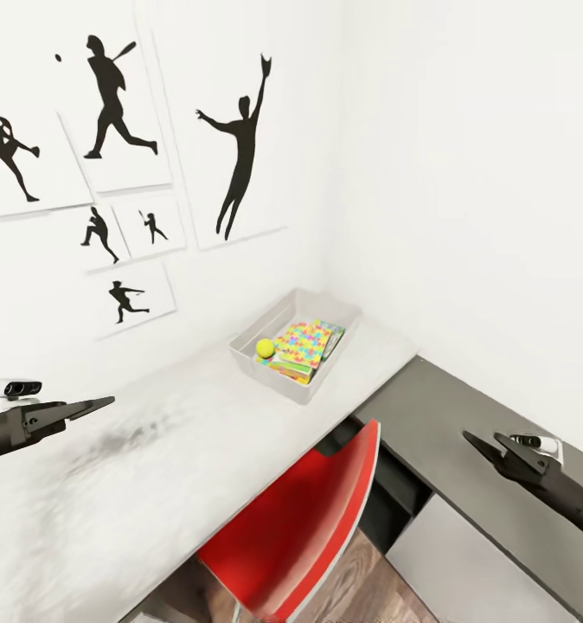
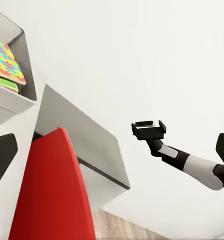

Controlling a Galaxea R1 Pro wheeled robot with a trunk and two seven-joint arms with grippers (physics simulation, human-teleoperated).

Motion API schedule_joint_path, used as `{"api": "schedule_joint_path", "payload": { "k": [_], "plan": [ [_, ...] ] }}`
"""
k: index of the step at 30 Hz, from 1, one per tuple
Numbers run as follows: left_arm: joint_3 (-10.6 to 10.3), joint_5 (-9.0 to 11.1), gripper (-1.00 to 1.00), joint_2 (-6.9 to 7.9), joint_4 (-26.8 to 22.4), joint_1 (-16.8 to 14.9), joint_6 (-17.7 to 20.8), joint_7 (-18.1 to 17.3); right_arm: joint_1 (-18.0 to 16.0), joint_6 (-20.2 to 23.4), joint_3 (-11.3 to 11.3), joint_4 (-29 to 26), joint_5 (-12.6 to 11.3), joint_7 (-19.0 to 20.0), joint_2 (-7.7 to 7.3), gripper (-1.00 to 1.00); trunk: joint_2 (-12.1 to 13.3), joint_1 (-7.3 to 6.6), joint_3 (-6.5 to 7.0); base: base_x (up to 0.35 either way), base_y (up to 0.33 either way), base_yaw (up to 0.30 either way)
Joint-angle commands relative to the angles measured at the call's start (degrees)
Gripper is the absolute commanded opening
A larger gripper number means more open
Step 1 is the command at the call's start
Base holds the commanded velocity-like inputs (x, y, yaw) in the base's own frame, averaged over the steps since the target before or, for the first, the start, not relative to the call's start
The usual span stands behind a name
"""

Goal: Put all the toys in the child's room - the three board games (two on the bed and one on the table), the two jigsaw puzzles on the table, and the tennis ball on the table - inside the toy box on the table in the child's room.

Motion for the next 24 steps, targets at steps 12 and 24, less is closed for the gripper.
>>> {"api": "schedule_joint_path", "payload": {
  "k": [12, 24],
  "plan": [
    [0.0, 0.0, 1.00, 0.02, 0.0, 0.0, 0.6, -0.2, -0.1, 0.6, 0.4, 0.1, -0.5, 0.1, -0.09, 1.00, -0.1, 0.03, 0.59, -0.018, 0.068, -0.238],
    [0.0, 0.0, 1.00, 0.08, 0.0, 0.0, 0.6, -0.2, -0.1, 0.6, 0.4, 0.3, -0.5, 0.1, -0.08, 1.00, -0.1, 0.03, 1.29, -0.168, 0.001, -0.239]
  ]
}}
